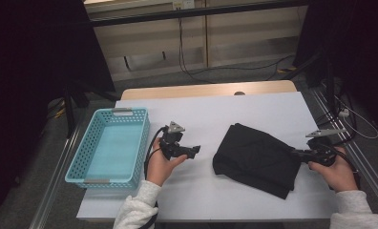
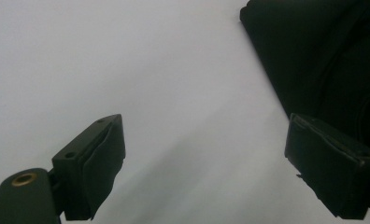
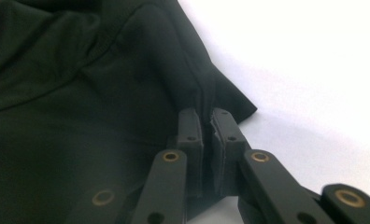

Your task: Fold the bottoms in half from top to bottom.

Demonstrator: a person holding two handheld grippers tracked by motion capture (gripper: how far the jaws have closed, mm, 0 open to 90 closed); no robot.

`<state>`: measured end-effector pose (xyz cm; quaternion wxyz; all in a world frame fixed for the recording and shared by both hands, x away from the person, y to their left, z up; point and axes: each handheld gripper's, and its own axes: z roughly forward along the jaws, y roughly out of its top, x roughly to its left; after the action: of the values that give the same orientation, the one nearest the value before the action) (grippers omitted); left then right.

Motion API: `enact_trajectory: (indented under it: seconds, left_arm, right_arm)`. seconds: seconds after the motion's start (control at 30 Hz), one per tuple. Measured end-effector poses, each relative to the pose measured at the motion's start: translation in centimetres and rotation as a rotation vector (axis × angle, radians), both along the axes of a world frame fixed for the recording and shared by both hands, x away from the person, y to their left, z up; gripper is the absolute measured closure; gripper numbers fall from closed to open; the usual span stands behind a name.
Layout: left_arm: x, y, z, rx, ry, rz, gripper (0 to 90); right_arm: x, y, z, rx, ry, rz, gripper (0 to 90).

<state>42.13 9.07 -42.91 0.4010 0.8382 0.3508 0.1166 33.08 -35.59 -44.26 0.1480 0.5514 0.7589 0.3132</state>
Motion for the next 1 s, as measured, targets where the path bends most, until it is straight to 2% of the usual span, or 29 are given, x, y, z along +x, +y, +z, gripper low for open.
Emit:
enact_trajectory:
  seconds: [0.03, 0.07, 0.1, 0.13, 0.17, 0.2, 0.27, 0.3, 0.33, 0.37, 0.5, 0.6, 0.63, 0.67, 0.7, 0.83, 0.9, 1.0]
  left_arm:
    - [0.0, 0.0, 0.0, 0.002, 0.003, 0.000, 12.2]
    - [0.0, 0.0, 0.0, 0.002, 0.003, 0.000, 12.2]
    - [0.0, 0.0, 0.0, 0.000, 0.001, 0.000, 12.2]
    - [0.0, 0.0, 0.0, 0.000, 0.001, 0.000, 12.2]
    - [0.0, 0.0, 0.0, 0.000, 0.001, 0.000, 12.2]
    - [0.0, 0.0, 0.0, 0.000, 0.001, 0.000, 12.2]
    - [0.0, 0.1, 0.0, 0.005, -0.003, -0.002, 12.2]
    - [0.0, 0.1, 0.0, 0.005, -0.003, -0.002, 12.2]
    - [0.1, 0.1, 0.0, 0.002, -0.002, 0.000, 12.2]
    - [0.1, 0.1, 0.0, 0.001, 0.000, 0.003, 12.2]
    - [0.1, 0.1, 0.0, 0.005, -0.002, 0.000, 12.2]
    - [0.1, 0.1, -0.1, 0.003, -0.002, 0.002, 12.2]
    - [0.1, 0.1, 0.0, 0.004, -0.002, 0.001, 12.2]
    - [0.1, 0.1, 0.0, 0.004, -0.002, 0.001, 12.2]
    - [0.1, 0.1, 0.0, 0.004, -0.003, 0.001, 12.2]
    - [0.1, 0.2, 0.0, 0.003, -0.005, 0.007, 12.2]
    - [0.2, 0.2, 0.0, -0.001, -0.002, 0.011, 12.2]
    - [0.2, 0.2, -0.1, 0.001, -0.004, 0.012, 12.2]
  right_arm:
    - [0.0, 0.2, -0.2, -0.019, -0.012, -0.001, 73.8]
    - [0.0, 0.2, -0.2, -0.019, -0.012, -0.001, 73.8]
    - [0.1, 0.2, -0.3, -0.036, -0.020, -0.014, 66.5]
    - [0.1, 0.2, -0.3, -0.036, -0.020, -0.014, 66.5]
    - [0.1, 0.1, -0.3, -0.051, -0.023, -0.027, 58.1]
    - [0.1, 0.1, -0.3, -0.051, -0.023, -0.027, 58.1]
    - [0.1, 0.0, -0.3, -0.057, -0.020, -0.026, 58.4]
    - [0.0, 0.0, -0.3, -0.053, 0.003, -0.015, 65.6]
    - [0.0, 0.0, -0.3, -0.053, 0.003, -0.015, 65.6]
    - [0.0, 0.2, -0.3, -0.023, 0.007, 0.023, 81.7]
    - [0.1, 0.4, -0.2, -0.020, 0.020, 0.027, 83.6]
    - [0.1, 0.5, -0.1, -0.016, 0.010, 0.037, 84.0]
    - [0.3, 0.4, 0.2, -0.006, -0.028, 0.040, 84.1]
    - [0.3, 0.4, 0.2, -0.006, -0.028, 0.040, 84.1]
    - [0.7, 0.4, 0.6, 0.007, -0.050, 0.041, 84.2]
    - [1.5, 0.7, 0.8, 0.001, -0.072, 0.046, 84.3]
    - [2.5, 1.0, 0.6, 0.002, -0.077, 0.049, 84.1]
    - [3.0, 1.1, 0.3, -0.003, -0.088, 0.045, 84.0]
